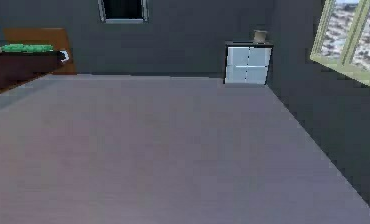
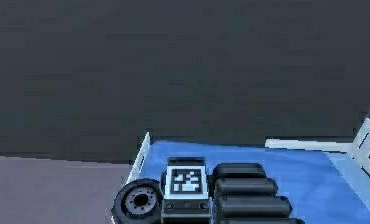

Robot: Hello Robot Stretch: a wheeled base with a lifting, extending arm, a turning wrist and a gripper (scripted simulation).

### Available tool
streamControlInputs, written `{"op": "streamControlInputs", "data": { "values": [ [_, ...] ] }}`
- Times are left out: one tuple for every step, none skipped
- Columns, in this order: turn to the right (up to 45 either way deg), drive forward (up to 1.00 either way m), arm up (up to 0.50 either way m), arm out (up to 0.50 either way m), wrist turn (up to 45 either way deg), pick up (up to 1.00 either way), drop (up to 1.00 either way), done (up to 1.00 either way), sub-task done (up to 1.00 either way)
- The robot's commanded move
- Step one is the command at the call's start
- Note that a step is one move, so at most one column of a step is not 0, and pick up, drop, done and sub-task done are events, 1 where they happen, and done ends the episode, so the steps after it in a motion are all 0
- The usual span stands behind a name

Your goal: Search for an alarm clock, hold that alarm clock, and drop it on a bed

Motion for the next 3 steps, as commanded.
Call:
{"op": "streamControlInputs", "data": {
  "values": [
    [-45.0, 0.00, 0.00, 0.00, 0.0, 0.00, 0.00, 0.00, 0.00],
    [-3.0, 0.00, 0.00, 0.00, 0.0, 0.00, 0.00, 0.00, 0.00],
    [45.0, 0.00, 0.00, 0.00, 0.0, 0.00, 0.00, 0.00, 0.00]
  ]
}}
